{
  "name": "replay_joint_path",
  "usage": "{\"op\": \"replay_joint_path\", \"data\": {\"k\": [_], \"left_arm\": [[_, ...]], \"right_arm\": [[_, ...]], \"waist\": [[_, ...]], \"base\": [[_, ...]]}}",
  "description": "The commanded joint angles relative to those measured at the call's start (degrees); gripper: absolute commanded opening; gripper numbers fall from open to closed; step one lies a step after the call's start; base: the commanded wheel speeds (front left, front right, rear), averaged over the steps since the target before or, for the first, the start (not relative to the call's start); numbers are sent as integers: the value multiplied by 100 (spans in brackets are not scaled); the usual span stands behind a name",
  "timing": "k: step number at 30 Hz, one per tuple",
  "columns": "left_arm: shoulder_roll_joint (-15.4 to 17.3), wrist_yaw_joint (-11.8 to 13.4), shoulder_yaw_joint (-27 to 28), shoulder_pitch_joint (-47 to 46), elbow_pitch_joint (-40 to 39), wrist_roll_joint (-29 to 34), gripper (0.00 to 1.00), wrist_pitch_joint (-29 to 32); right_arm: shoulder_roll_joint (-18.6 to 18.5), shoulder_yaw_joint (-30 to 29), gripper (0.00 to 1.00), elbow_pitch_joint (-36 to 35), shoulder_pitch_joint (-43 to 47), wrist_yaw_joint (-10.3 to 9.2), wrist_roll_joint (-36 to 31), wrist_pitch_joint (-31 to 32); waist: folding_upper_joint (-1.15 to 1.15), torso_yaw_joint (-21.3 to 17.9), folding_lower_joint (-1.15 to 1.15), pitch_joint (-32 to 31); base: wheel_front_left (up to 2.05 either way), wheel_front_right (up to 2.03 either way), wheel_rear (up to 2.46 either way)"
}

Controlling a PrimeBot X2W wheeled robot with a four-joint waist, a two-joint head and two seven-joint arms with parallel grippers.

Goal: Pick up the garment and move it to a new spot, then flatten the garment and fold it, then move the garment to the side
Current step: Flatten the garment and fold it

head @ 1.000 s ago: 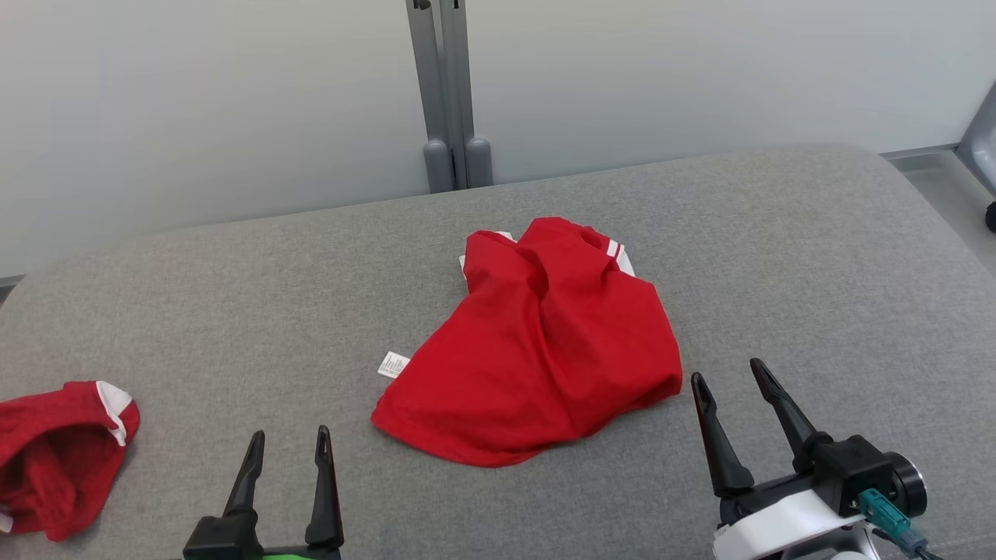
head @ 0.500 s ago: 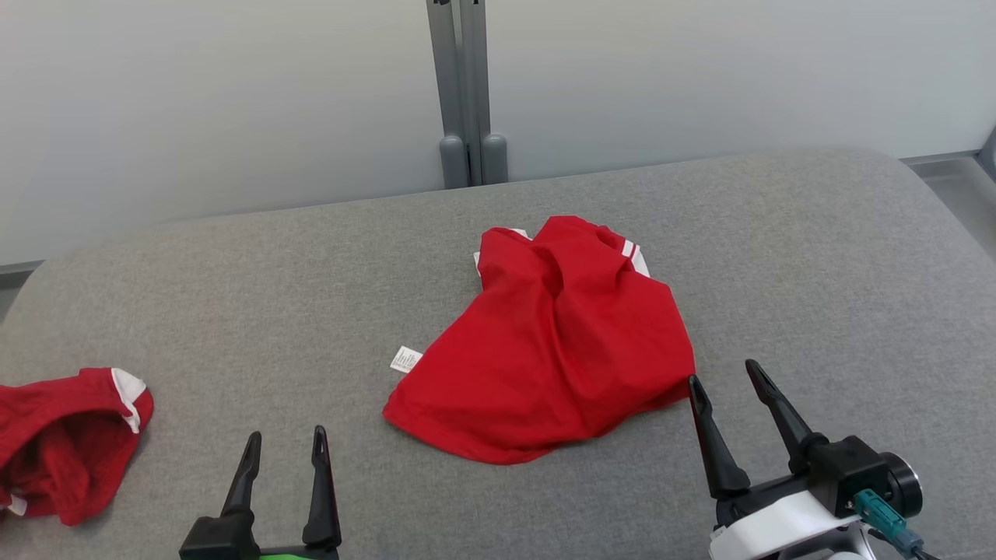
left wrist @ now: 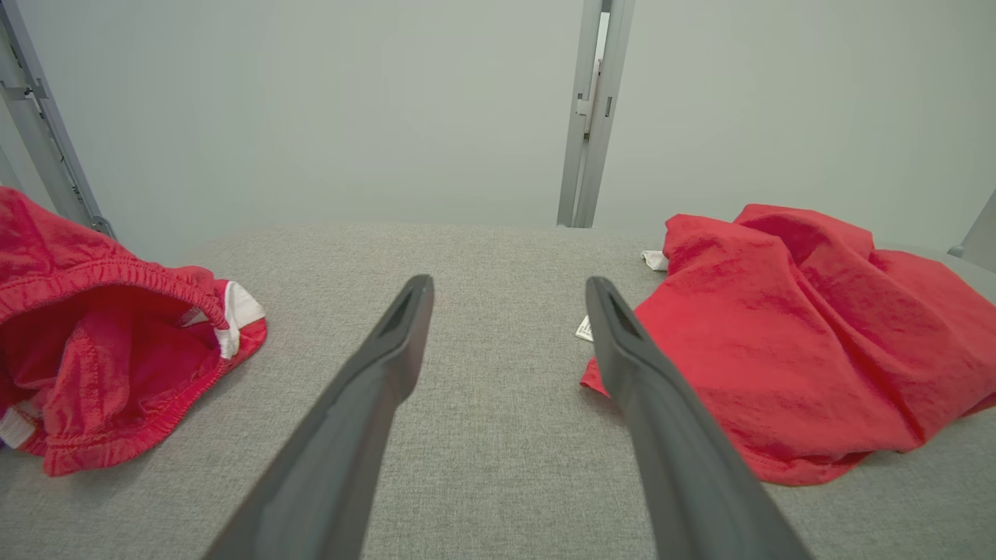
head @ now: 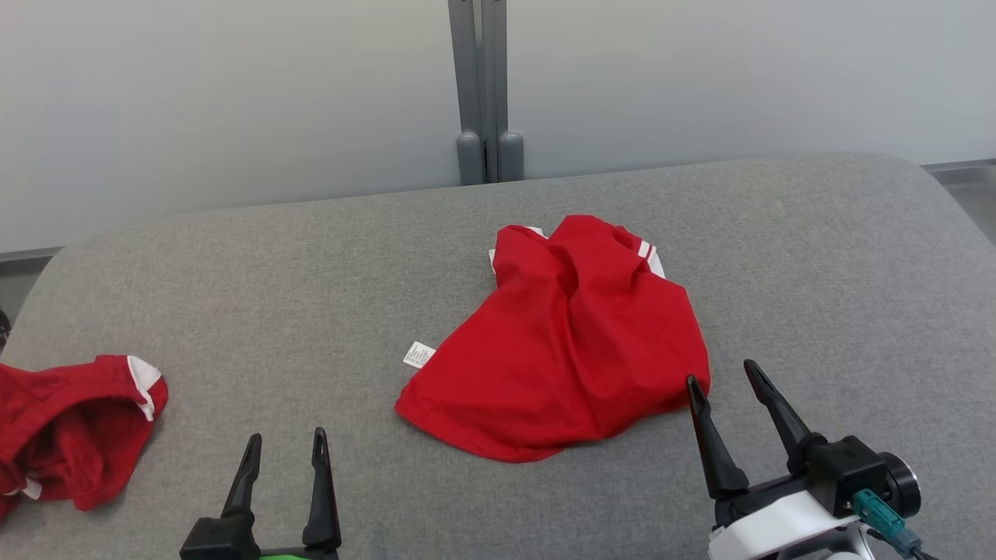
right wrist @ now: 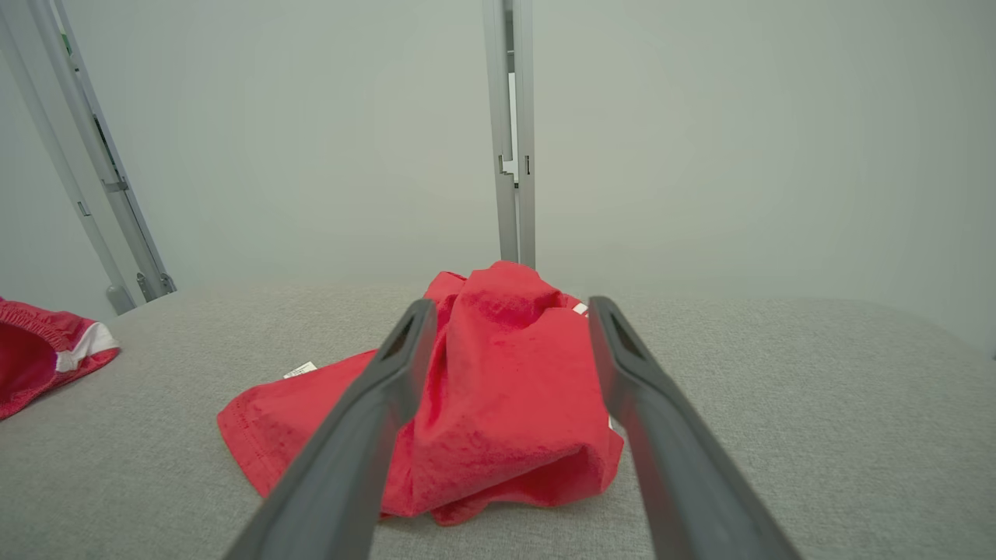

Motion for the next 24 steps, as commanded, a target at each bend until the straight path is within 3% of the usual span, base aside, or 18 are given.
{"op": "replay_joint_path", "data": {"k": [1, 24], "left_arm": [[10, -27, 3, -6, 7, -27, 100, 1], [10, -37, -9, 37, 29, 20, 100, 1]], "right_arm": [[-1, 3, 100, 9, -47, -1, 23, 0], [2, 30, 100, 9, 5, -1, 51, 0]], "waist": [[0, 14, 0, 1], [0, 85, 0, 14]], "base": [[0, 0, 0], [0, 0, 0]]}}
